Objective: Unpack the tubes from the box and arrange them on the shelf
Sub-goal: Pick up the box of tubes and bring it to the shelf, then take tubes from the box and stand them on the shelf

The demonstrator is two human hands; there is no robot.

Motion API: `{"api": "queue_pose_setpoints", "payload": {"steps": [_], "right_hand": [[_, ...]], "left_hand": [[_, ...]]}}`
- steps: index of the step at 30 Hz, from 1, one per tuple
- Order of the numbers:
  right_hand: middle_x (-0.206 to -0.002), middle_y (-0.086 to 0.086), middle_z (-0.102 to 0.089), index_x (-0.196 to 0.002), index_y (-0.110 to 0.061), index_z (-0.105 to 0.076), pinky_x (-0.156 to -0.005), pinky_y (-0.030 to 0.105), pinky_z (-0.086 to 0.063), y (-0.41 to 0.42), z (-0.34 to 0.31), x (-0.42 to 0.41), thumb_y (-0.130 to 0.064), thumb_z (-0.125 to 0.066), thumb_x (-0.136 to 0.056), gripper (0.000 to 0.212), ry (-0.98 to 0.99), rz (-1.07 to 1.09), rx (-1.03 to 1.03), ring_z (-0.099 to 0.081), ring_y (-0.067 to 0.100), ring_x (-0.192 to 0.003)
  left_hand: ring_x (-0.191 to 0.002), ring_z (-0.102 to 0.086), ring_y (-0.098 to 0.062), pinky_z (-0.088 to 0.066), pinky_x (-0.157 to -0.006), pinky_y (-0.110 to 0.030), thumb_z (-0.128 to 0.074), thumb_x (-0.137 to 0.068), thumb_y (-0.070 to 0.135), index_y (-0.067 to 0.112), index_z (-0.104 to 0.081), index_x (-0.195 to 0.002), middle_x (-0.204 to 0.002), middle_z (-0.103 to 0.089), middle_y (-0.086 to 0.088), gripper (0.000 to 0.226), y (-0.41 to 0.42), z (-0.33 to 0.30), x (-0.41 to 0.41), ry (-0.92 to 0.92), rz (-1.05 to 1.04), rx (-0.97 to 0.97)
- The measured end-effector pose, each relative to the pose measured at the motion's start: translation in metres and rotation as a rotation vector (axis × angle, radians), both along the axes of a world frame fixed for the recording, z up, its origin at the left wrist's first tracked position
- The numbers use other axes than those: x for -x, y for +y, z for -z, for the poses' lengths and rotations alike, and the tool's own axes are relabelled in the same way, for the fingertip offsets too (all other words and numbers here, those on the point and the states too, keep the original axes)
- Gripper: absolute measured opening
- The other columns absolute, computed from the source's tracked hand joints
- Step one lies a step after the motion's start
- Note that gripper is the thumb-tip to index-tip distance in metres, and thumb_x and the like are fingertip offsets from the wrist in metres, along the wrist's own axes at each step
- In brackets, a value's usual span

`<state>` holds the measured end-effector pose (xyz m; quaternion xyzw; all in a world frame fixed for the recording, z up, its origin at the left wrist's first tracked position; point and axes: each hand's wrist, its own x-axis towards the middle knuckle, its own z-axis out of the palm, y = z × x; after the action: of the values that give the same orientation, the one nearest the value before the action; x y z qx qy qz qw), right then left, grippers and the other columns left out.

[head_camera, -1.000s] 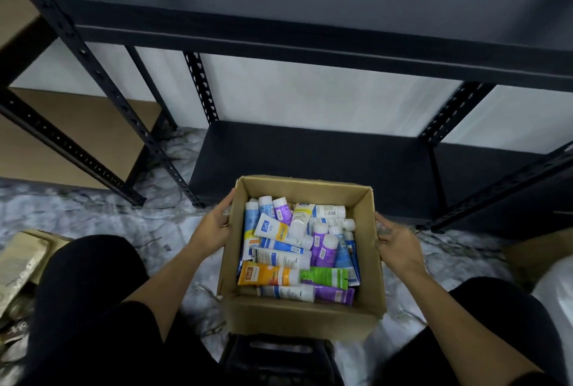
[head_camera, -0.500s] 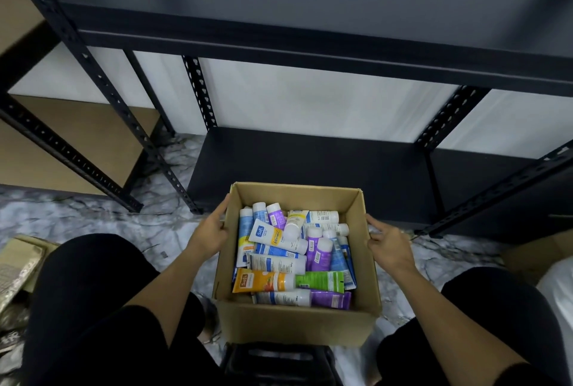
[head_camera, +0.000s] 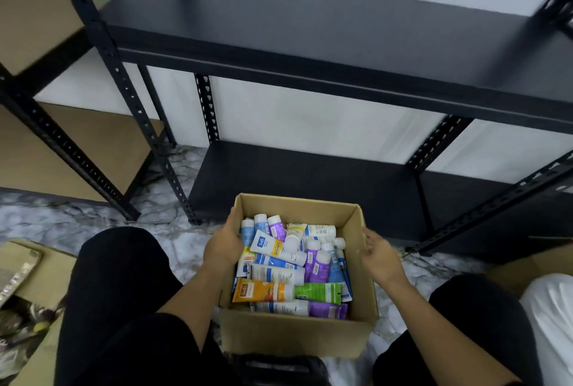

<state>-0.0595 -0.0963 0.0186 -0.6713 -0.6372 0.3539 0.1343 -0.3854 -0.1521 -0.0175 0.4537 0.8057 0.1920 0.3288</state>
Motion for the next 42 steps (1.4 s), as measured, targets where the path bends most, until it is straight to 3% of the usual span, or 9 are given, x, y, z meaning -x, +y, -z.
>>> {"api": "queue_pose_setpoints", "payload": {"steps": [6,10,15,22,26,29,36,39,42], "right_hand": [[-0.126,0.011,-0.067,-0.145,-0.012,-0.049,-0.101,0.034,-0.049,0.0,-0.032,0.043,-0.009,-0.062,-0.092,0.055,-0.014,-0.007,-0.003,-0.062,0.028,-0.118],[-0.12,0.009,-0.07,-0.143,-0.012,-0.051,-0.091,0.029,-0.05,0.014,-0.038,0.069,-0.016,-0.065,-0.093,0.052,-0.018,-0.058,-0.011,-0.066,0.025,-0.106],[-0.107,0.008,-0.072,-0.147,-0.017,-0.046,-0.063,0.029,-0.052,0.031,-0.018,0.091,-0.023,-0.065,-0.094,0.057,-0.027,-0.073,0.071,-0.064,0.015,-0.066],[-0.086,-0.003,-0.066,-0.128,-0.012,-0.06,-0.074,0.025,-0.043,0.043,0.017,0.107,-0.026,-0.063,-0.095,0.036,0.024,-0.13,0.25,-0.062,0.016,-0.085],[-0.134,0.007,-0.062,-0.142,-0.015,-0.049,-0.092,0.026,-0.042,0.047,0.036,0.118,-0.032,-0.067,-0.094,0.054,0.065,-0.096,0.343,-0.058,0.023,-0.121],[-0.145,0.009,-0.053,-0.153,-0.014,-0.035,-0.098,0.028,-0.04,0.047,0.045,0.132,-0.036,-0.068,-0.092,0.072,0.053,-0.098,0.399,-0.051,0.025,-0.131],[-0.13,0.01,-0.063,-0.153,-0.015,-0.032,-0.096,0.036,-0.047,0.053,0.066,0.146,-0.046,-0.071,-0.087,0.083,-0.019,-0.042,0.424,-0.057,0.028,-0.122],[-0.125,0.008,-0.066,-0.143,-0.015,-0.045,-0.092,0.033,-0.049,0.056,0.07,0.146,-0.045,-0.074,-0.084,0.072,-0.003,-0.024,0.438,-0.061,0.026,-0.113],[-0.116,0.005,-0.068,-0.124,-0.014,-0.057,-0.084,0.03,-0.048,0.057,0.07,0.145,-0.044,-0.078,-0.081,0.056,0.027,-0.004,0.457,-0.06,0.019,-0.095]], "left_hand": [[-0.134,-0.034,-0.032,-0.041,-0.107,-0.047,-0.05,-0.096,0.018,0.025,-0.032,-0.149,-0.148,-0.04,-0.009,0.057,0.017,-0.016,-0.02,0.155,0.0,-0.102],[-0.114,-0.053,-0.027,-0.051,-0.093,-0.042,-0.056,-0.095,0.022,0.018,-0.055,-0.124,-0.126,-0.057,-0.008,0.029,0.028,-0.016,-0.032,0.117,0.002,-0.182],[-0.107,-0.062,-0.03,-0.053,-0.093,-0.045,-0.058,-0.096,0.024,0.017,-0.05,-0.135,-0.123,-0.063,-0.013,0.04,0.031,0.009,-0.043,-0.227,-0.212,-0.062],[-0.111,-0.06,-0.03,-0.05,-0.09,-0.038,-0.061,-0.094,0.019,0.015,-0.039,-0.146,-0.125,-0.06,-0.014,0.057,0.021,0.057,-0.046,-0.238,-0.26,0.096],[-0.098,-0.062,-0.022,-0.052,-0.079,-0.035,-0.061,-0.093,0.011,0.017,-0.044,-0.141,-0.121,-0.064,-0.011,0.052,0.023,0.069,-0.048,-0.295,-0.32,0.119],[-0.091,-0.058,-0.014,-0.045,-0.064,-0.021,-0.06,-0.094,0.007,0.013,-0.048,-0.135,-0.119,-0.064,-0.008,0.043,0.023,0.072,-0.052,-0.346,-0.345,0.111],[-0.08,-0.056,-0.005,-0.046,-0.059,-0.02,-0.063,-0.091,0.003,0.014,-0.055,-0.115,-0.105,-0.062,-0.002,0.028,0.024,0.083,-0.047,-0.376,-0.401,0.047],[-0.089,-0.062,-0.018,-0.056,-0.07,-0.034,-0.065,-0.089,0.002,0.02,-0.053,-0.108,-0.105,-0.062,-0.002,0.029,0.024,0.084,-0.046,-0.4,-0.419,0.018],[-0.089,-0.059,-0.012,-0.051,-0.065,-0.024,-0.066,-0.089,0.003,0.023,-0.053,-0.108,-0.1,-0.058,0.006,0.03,0.024,0.083,-0.047,-0.402,-0.427,0.002]]}}
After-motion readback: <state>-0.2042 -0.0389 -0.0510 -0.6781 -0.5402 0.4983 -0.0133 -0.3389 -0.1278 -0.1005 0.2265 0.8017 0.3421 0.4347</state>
